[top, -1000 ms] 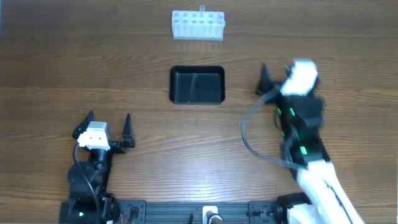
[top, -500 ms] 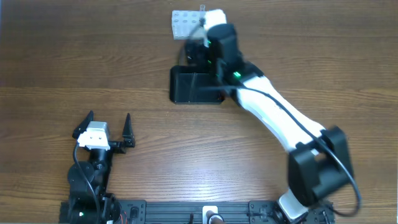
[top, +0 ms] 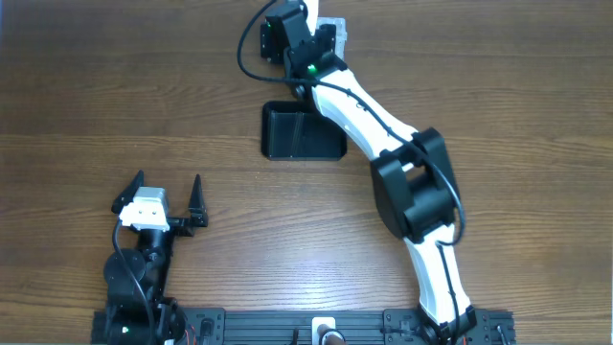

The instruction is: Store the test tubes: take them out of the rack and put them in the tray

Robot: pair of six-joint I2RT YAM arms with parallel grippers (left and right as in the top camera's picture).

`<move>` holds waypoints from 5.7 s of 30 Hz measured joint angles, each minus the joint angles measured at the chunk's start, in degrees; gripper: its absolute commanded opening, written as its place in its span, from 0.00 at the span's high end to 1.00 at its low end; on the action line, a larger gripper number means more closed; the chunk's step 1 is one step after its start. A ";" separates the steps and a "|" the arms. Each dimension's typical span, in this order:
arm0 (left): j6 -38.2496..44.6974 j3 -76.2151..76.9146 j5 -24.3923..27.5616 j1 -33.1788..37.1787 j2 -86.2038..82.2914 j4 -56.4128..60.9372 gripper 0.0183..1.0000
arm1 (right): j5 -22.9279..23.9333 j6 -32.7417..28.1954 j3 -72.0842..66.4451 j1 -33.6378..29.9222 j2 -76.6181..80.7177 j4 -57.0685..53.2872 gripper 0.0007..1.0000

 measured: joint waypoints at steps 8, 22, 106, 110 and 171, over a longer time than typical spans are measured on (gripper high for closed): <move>0.00 0.00 0.00 0.00 0.00 0.00 0.00 | 4.07 -2.40 7.32 -0.46 6.51 2.43 0.01; 0.00 0.00 0.00 0.00 0.00 0.00 0.00 | 5.38 -5.16 7.74 -2.84 7.50 5.51 0.11; 0.00 0.00 0.00 0.00 0.00 0.00 0.00 | -3.58 7.13 2.80 1.38 -14.53 -42.01 0.96; 0.00 0.00 0.00 0.00 0.00 0.02 0.00 | -5.75 9.53 -1.86 1.38 -12.31 -40.81 0.96; 0.00 0.00 0.00 0.00 0.00 0.00 0.00 | -4.57 4.76 -11.63 0.92 -19.19 -20.00 0.07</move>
